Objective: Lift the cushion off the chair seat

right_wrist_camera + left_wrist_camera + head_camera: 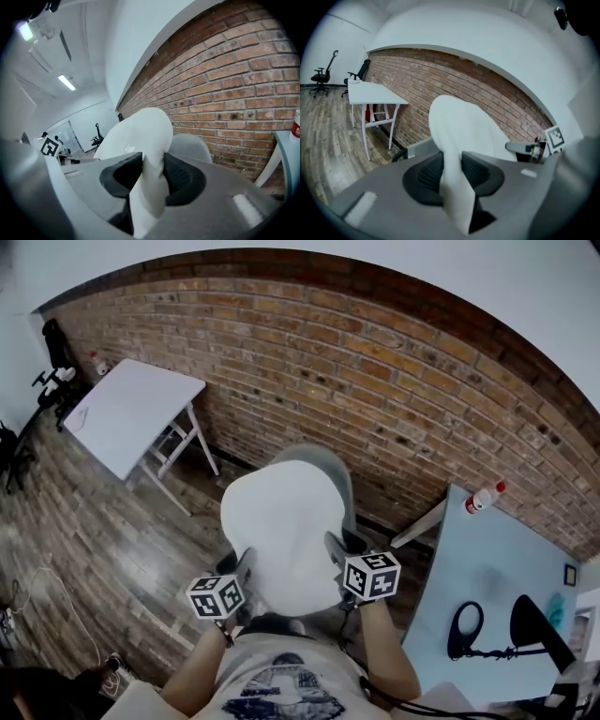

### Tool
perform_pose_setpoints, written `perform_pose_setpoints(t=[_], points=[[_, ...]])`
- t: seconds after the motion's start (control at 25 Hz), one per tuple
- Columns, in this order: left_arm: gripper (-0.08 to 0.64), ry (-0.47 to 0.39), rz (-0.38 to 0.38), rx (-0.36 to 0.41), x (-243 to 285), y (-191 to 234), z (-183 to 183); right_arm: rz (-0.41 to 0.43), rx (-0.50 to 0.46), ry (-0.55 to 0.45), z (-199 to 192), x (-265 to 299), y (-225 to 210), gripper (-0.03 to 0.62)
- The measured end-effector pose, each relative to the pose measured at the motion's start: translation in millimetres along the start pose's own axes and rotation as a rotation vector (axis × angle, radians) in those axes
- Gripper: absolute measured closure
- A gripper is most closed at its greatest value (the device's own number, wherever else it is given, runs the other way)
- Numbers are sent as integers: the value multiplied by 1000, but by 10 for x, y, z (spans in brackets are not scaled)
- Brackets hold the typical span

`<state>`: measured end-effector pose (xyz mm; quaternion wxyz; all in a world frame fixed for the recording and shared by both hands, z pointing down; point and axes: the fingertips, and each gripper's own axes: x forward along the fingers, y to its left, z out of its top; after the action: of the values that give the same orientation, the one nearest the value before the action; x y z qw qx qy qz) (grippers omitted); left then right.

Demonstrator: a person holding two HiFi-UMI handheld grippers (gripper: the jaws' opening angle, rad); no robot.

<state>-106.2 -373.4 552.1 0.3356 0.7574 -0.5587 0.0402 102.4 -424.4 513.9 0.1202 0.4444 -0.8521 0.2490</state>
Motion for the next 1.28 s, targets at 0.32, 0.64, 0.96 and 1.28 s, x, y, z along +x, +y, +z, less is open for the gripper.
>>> perform_pose_setpoints(t=[0.32,0.64,0.96,1.28], points=[[443,-67,-25,41,-68,-209,318,3,-36,-67,353,-147,23,451],[443,-87,-18,47,-70,-202,387,10,-44,-76,395,-113,46,459],[443,-87,-21,39,11,-198,413,7,-47,-75,430,-70,-6,460],[443,-74,-22,40,90,-194,382,-1,-39,-64,398,-37,-71,460]])
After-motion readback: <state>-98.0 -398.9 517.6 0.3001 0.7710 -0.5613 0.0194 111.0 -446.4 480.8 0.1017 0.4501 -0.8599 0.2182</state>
